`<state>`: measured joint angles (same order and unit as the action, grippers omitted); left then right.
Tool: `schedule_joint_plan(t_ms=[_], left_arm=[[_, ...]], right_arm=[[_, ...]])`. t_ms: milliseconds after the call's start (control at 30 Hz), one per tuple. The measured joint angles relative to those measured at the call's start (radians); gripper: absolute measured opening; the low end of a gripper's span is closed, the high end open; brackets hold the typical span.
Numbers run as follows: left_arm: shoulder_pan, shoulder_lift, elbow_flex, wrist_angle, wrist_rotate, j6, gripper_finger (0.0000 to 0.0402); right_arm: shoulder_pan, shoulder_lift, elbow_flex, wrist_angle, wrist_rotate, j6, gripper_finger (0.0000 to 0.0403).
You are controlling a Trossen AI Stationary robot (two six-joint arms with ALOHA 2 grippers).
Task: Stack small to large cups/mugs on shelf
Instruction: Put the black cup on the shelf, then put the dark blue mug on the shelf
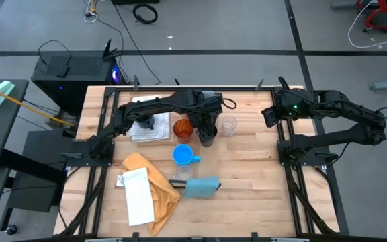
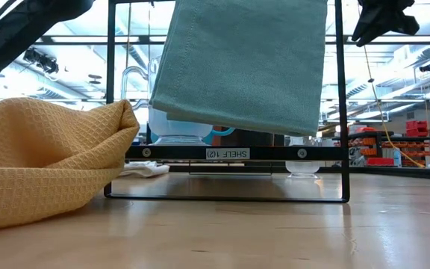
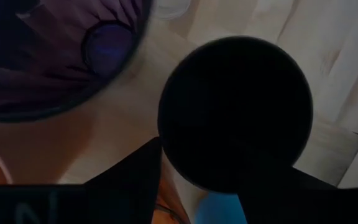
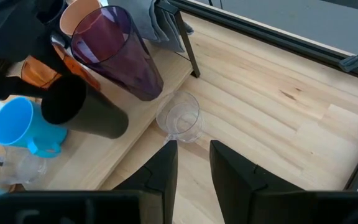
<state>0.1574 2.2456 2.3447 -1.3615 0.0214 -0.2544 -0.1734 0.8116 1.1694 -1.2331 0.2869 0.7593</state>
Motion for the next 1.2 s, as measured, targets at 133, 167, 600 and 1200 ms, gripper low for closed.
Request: schedule_joint_plan(t_ms=[133, 167, 600, 1200], left_arm=[[-0.004, 0.000, 0.000, 0.000, 0.000, 0.002, 0.0192], [-0.004, 0.000, 0.000, -0.001, 0.000, 0.003, 0.0192], [-0.001, -0.018, 0.010, -0.013, -0.022, 0.031, 0.0187], [0.071, -0.181, -0.009, -0.204, -0.213, 0.013, 0.0172]], right_arm=[[0.000, 0.000, 0.000, 0.000, 0.000, -0.001, 0.0100], [0.000, 0.000, 0.000, 0.000, 0.000, -0.002, 0.0100], [0.000, 0.000, 0.000, 0.000, 0.000, -0.003, 0.0100], [0.000, 0.000, 0.000, 0.000, 0.000, 0.000, 0.0100]])
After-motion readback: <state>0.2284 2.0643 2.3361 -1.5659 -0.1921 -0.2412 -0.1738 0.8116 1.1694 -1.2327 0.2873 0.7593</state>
